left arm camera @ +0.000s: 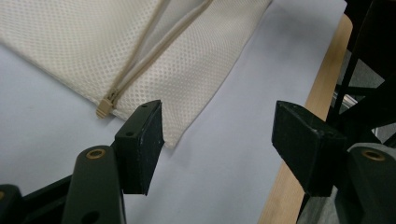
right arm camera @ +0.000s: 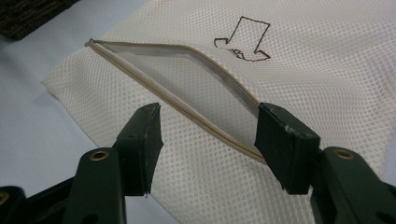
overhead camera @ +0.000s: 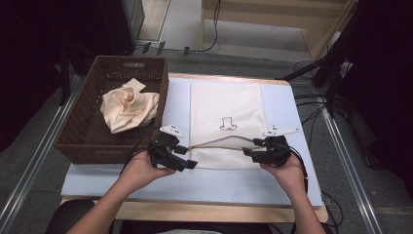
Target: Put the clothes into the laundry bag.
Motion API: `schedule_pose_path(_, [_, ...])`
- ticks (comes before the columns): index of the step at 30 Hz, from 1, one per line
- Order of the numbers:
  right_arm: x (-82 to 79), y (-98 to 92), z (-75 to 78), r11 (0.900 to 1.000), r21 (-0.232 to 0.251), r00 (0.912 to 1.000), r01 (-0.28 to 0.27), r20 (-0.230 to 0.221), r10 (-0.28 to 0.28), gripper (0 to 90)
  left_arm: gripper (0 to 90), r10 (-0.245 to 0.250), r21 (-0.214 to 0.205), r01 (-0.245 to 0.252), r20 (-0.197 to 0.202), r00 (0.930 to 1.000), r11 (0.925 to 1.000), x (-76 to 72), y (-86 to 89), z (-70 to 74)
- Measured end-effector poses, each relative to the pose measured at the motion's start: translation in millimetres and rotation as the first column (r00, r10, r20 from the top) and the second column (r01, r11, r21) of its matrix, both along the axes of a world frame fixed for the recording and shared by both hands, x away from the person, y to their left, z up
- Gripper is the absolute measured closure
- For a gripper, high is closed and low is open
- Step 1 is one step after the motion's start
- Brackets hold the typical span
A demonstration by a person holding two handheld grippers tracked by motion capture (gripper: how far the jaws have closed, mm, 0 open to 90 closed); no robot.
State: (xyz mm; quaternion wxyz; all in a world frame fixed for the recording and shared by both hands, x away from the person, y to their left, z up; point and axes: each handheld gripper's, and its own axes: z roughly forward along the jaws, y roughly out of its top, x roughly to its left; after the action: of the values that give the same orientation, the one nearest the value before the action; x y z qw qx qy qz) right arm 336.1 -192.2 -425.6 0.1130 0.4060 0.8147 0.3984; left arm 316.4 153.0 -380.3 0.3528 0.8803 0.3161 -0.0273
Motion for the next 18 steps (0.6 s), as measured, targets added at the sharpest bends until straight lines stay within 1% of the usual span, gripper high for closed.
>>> schedule_pose_path(2, [0.0,-0.2,-0.2,1.0,0.0,1.0,-0.001,0.001,0.001,41.6,35.0,0.0,0.01,0.0,-0.008,1.0,0.9999,0.6,2.5,4.5])
schedule_pose_path(3, [0.2,-0.4,-0.3,1.0,0.0,1.0,-0.001,0.0,0.001,41.6,35.0,0.003,0.007,-0.003,-0.008,1.0,1.0,0.5,3.2,6.0])
schedule_pose_path(5, [0.3,-0.5,-0.1,1.0,0.0,1.0,0.002,-0.001,-0.002,41.6,35.0,-0.004,0.008,0.004,-0.002,1.0,1.0,0.3,5.7,11.2])
schedule_pose_path(7, [0.7,-0.4,0.3,1.0,0.003,1.0,-0.001,0.003,0.001,41.5,35.0,0.0,0.017,0.0,0.004,1.0,0.9999,0.9,7.3,15.0])
schedule_pose_path(10, [2.6,2.9,-0.4,1.0,0.004,1.0,-0.004,0.002,0.004,41.5,35.0,0.016,0.007,-0.016,0.004,0.9999,0.9998,3.0,11.7,21.6])
schedule_pose_path(11, [2.6,2.9,-0.4,1.0,0.004,1.0,-0.004,0.002,0.004,41.5,35.0,0.023,0.01,-0.023,0.011,0.9997,0.9997,3.5,13.1,23.6])
schedule_pose_path(14, [3.5,7.3,-0.6,0.9998,0.0,0.9998,-0.022,0.001,0.022,41.5,35.0,0.029,0.029,-0.029,0.008,0.9995,0.9992,6.9,15.5,28.1])
schedule_pose_path(16, [3.5,9.9,-0.5,0.9996,0.002,0.9996,-0.027,0.001,0.027,41.5,35.0,0.027,0.03,-0.027,0.003,0.9996,0.9992,9.0,16.6,31.1])
schedule_pose_path(18, [3.7,11.3,-0.2,0.9994,0.005,0.9994,-0.034,0.001,0.034,41.4,35.0,0.032,0.032,-0.033,0.009,0.9994,0.999,10.6,18.6,35.3])
